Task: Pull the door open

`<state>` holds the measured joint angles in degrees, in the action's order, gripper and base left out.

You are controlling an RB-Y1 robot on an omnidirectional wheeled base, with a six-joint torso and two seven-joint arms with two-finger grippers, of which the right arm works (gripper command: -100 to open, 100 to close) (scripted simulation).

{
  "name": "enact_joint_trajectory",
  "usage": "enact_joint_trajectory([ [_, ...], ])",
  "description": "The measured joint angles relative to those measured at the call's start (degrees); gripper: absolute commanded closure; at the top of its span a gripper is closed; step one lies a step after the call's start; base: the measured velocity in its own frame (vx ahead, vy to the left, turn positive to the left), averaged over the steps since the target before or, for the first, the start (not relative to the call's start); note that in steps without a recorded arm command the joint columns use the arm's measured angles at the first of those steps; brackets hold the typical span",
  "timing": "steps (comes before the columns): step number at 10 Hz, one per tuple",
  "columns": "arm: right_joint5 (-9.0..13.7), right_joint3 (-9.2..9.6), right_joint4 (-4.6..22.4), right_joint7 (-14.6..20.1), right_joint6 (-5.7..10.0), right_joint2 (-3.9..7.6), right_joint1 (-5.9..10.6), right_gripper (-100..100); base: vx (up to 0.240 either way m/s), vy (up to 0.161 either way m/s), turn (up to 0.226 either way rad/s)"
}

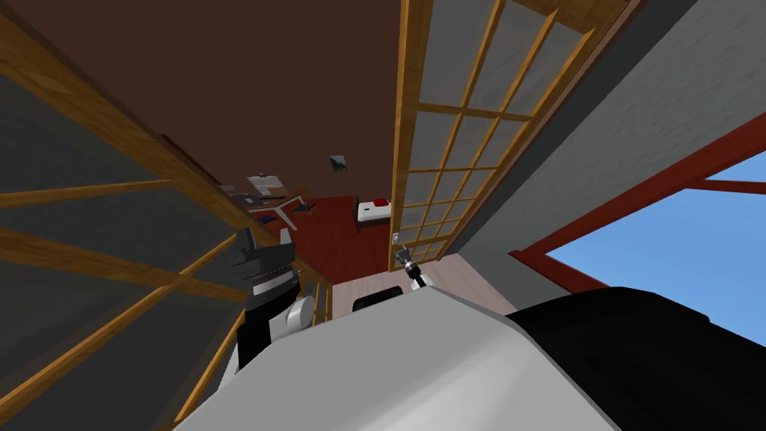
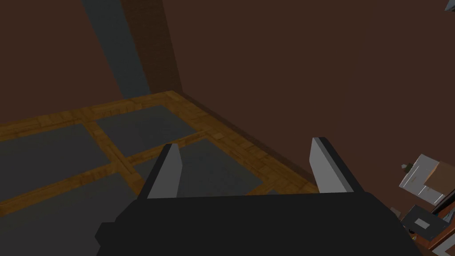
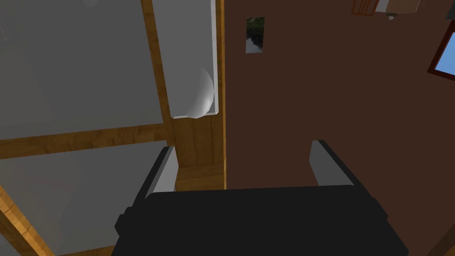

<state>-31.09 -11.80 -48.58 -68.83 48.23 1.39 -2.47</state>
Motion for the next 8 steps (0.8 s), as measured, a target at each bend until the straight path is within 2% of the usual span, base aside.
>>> enact_joint_trajectory([
  [3,1.63,0.44,2.54,-1.33,0.00,0.13,2.06,-100,0.192,0.004,-0.134],
  [4,2.01,0.60,2.82,-1.57,-0.08,0.05,2.27,-100,0.152,-0.003,-0.327],
  [7,3.70,0.85,5.79,-2.77,0.20,-0.89,4.58,-100,0.141,0.053,-0.333],
  [8,4.02,0.99,6.49,-3.00,0.42,-1.20,4.98,-100,0.036,0.041,-0.086],
])
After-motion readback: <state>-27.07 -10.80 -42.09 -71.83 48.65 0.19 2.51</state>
